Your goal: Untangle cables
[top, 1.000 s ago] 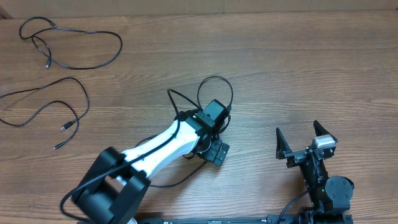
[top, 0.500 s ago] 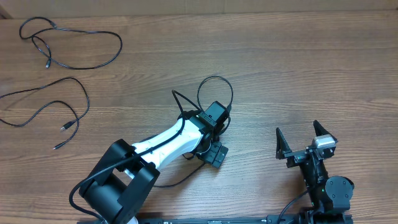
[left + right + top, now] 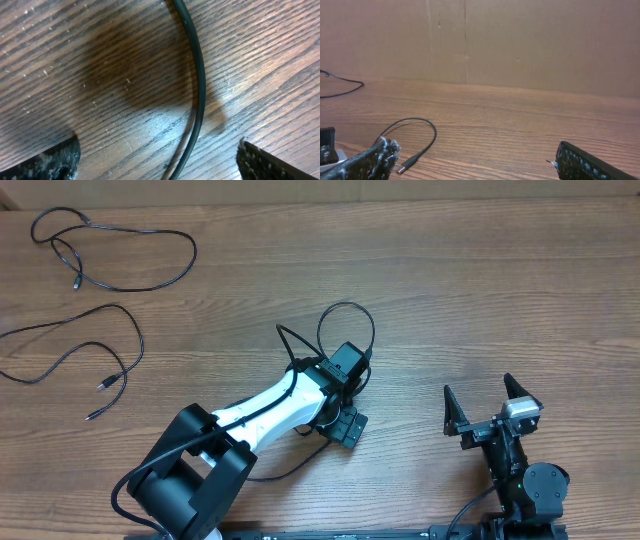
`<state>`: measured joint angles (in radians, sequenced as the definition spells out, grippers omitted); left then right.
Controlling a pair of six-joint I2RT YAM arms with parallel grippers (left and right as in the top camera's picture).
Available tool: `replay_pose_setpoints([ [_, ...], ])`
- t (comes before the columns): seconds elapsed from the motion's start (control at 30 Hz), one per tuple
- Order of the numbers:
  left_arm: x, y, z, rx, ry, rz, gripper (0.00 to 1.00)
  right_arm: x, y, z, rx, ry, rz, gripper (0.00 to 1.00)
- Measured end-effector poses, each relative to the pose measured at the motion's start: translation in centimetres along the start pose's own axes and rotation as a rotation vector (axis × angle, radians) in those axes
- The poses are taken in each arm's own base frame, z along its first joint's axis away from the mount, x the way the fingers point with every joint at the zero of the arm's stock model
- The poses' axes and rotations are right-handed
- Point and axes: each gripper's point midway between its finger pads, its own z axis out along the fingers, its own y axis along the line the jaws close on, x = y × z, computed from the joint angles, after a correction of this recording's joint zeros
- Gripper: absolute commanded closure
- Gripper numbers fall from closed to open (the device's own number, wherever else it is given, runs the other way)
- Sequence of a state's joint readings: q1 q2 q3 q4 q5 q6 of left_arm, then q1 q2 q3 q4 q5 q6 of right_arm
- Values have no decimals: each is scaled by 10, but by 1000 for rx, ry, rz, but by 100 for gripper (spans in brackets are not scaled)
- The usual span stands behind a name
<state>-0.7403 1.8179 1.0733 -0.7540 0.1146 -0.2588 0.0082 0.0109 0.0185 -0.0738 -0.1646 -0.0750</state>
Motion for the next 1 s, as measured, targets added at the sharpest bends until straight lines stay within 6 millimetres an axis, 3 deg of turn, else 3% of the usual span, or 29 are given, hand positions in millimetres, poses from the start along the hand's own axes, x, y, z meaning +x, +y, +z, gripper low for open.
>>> replay_pose_setpoints([
  [0.73,-3,-2,0,0,-13,20,0,0,0,0,0,0,-1,0],
  [1.0,-3,-4,3,-60,-29,50,7,0,0,0,0,1,0,0],
])
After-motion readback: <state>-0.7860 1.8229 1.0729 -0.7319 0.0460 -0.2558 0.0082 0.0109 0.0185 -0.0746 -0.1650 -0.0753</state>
